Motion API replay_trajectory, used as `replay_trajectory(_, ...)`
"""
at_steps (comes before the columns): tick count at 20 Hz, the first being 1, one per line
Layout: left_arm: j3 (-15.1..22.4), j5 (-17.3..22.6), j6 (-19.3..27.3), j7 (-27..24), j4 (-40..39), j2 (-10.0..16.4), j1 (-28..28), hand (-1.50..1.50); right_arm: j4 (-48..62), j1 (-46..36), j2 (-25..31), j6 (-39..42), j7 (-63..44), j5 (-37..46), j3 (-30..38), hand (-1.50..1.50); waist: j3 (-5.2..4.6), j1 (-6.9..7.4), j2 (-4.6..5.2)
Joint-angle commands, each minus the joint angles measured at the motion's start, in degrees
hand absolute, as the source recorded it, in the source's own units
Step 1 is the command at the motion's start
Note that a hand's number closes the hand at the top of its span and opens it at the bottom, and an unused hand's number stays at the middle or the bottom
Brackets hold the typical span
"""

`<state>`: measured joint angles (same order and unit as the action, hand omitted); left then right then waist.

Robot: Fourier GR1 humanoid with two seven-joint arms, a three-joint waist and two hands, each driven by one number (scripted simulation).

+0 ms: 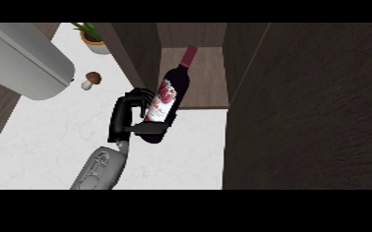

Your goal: Pick up the wine, place it into the cabinet and close the cabinet

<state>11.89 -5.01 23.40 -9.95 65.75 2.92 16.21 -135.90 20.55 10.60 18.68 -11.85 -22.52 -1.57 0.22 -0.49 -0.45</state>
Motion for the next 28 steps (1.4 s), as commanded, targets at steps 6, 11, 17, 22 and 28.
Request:
replay_trajectory(6, 5.03, 1.50, 5.33, 6.63, -6.34, -2.73, 12.67, 1.50, -4.90, 1.53, 0.74, 0.34, -1.43, -5.31, 1.59, -1.50, -0.26, -2.73, 0.71)
replay_trajectory(11, 6.94, -2.84, 9.28, 10.39, -8.79, -2.71, 14.50, 1.50, -4.36, 1.81, -0.46, 1.11, -0.21, -2.35, -1.65, -1.50, -0.24, -4.03, 0.87)
replay_trajectory(17, 8.10, -5.60, 11.65, 12.84, -9.90, -2.51, 13.01, 1.50, -4.00, 2.30, 1.08, 2.87, 0.31, -5.07, 0.01, -1.50, -0.20, -4.48, 0.87)
replay_trajectory(22, 7.52, -6.11, 14.05, 13.34, -11.54, -2.31, 12.04, 1.50, -4.00, 1.44, 1.41, 2.83, -0.25, -5.89, -0.37, -1.50, -0.30, -5.65, 1.31)
replay_trajectory(28, 5.71, -6.13, 16.83, 13.96, -12.74, -1.42, 11.99, 1.50, -2.15, 0.31, 1.57, 3.34, 1.44, -6.88, 1.22, -1.50, -0.33, -5.80, 1.73)
